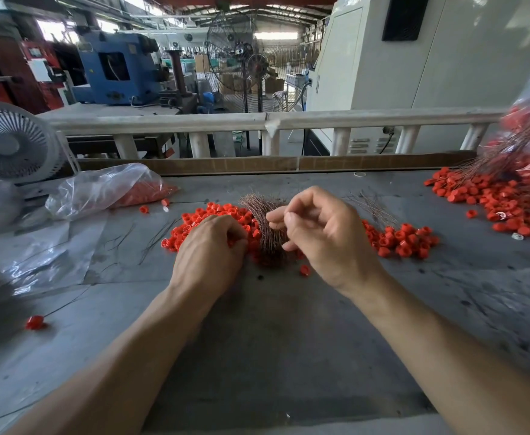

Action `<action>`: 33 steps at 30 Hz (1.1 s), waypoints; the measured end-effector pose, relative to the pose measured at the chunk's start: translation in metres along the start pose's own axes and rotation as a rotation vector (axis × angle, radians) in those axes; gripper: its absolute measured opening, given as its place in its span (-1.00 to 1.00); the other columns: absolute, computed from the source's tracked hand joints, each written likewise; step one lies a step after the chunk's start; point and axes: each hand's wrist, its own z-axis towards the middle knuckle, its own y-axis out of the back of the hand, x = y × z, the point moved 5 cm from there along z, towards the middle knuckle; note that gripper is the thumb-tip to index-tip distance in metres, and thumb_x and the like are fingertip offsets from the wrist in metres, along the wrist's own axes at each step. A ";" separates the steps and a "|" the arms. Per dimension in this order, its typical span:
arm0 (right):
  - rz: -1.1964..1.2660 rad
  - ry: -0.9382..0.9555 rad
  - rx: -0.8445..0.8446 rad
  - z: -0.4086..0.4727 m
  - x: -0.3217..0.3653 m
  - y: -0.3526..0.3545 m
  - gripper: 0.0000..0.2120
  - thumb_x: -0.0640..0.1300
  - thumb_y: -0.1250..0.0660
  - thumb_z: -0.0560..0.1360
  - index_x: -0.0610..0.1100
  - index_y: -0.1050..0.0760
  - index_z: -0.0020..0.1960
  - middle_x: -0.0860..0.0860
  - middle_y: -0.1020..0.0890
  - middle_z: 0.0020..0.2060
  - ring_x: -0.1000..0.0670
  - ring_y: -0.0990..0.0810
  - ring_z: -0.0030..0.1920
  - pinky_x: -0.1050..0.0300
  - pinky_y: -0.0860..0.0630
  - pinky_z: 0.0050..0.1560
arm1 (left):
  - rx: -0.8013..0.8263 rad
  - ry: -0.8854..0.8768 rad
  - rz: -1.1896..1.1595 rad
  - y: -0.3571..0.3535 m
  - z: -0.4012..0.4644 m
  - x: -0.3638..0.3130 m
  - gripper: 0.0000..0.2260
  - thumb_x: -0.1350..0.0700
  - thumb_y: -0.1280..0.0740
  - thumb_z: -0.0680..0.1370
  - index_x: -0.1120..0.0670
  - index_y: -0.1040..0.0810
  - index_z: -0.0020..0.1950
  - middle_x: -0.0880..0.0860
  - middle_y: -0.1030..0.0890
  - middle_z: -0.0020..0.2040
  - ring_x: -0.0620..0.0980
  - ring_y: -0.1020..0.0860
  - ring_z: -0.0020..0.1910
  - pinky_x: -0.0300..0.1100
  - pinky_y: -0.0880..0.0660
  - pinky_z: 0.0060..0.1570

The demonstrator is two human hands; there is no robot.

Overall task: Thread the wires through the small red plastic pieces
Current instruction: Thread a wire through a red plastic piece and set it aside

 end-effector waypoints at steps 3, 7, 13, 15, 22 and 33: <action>0.236 -0.038 -0.071 0.002 0.004 0.006 -0.97 -0.22 -0.27 0.56 -0.17 -0.47 -0.06 -0.14 -0.74 -0.16 -0.15 -0.75 -0.10 0.04 -0.67 -0.29 | -0.048 0.022 -0.047 0.004 0.000 -0.001 -0.90 0.15 -0.46 0.49 -0.06 -0.62 -0.13 -0.15 -0.59 -0.28 -0.16 -0.55 -0.27 -0.18 -0.45 -0.26; 0.382 -0.070 -0.207 0.006 0.011 0.019 -0.94 -0.19 -0.25 0.57 -0.13 -0.46 -0.07 -0.11 -0.66 -0.33 -0.19 -0.71 -0.30 0.09 -0.59 -0.44 | -0.065 0.050 -0.206 0.006 0.001 -0.003 -0.84 0.17 -0.48 0.51 -0.09 -0.59 -0.10 -0.19 -0.63 -0.23 -0.27 -0.58 -0.22 -0.45 -0.39 -0.37; 0.615 -0.184 -0.341 0.011 0.014 0.037 -0.84 -0.27 -0.25 0.61 -0.12 -0.56 -0.09 -0.03 -0.54 -0.39 0.03 -0.45 -0.51 0.27 -0.29 -0.56 | -0.001 0.058 -0.470 0.002 -0.001 -0.007 -0.83 0.17 -0.51 0.51 -0.05 -0.67 0.04 -0.10 -0.70 -0.14 -0.12 -0.67 -0.19 -0.03 -0.67 -0.09; 0.650 -0.299 -0.357 0.010 0.008 0.040 -0.84 -0.26 -0.25 0.62 -0.14 -0.56 -0.07 -0.01 -0.55 -0.38 0.07 -0.43 -0.51 0.27 -0.24 -0.59 | 0.024 0.050 -0.544 0.001 -0.002 -0.008 -0.85 0.16 -0.51 0.52 -0.07 -0.68 0.02 -0.07 -0.71 -0.17 -0.06 -0.68 -0.24 0.01 -0.68 -0.14; 0.314 -0.586 -0.136 -0.002 -0.019 0.024 -0.89 -0.30 -0.30 0.62 -0.20 -0.60 0.03 -0.04 -0.61 -0.36 0.08 -0.49 -0.48 0.27 -0.32 -0.59 | 0.115 0.021 -0.810 -0.005 -0.004 -0.017 -0.76 0.34 -0.48 0.50 0.01 -0.70 0.01 -0.01 -0.64 -0.24 -0.04 -0.63 -0.28 -0.22 -0.58 -0.20; 0.201 -0.499 -0.039 -0.006 -0.017 0.004 -0.93 -0.30 -0.37 0.59 -0.19 -0.61 0.03 -0.19 -0.74 -0.15 -0.02 -0.64 -0.35 0.14 -0.48 -0.49 | 0.151 0.021 -1.034 -0.002 -0.006 -0.025 -0.73 0.44 -0.41 0.51 0.09 -0.68 0.03 0.03 -0.64 -0.20 -0.04 -0.63 -0.23 -0.28 -0.56 -0.19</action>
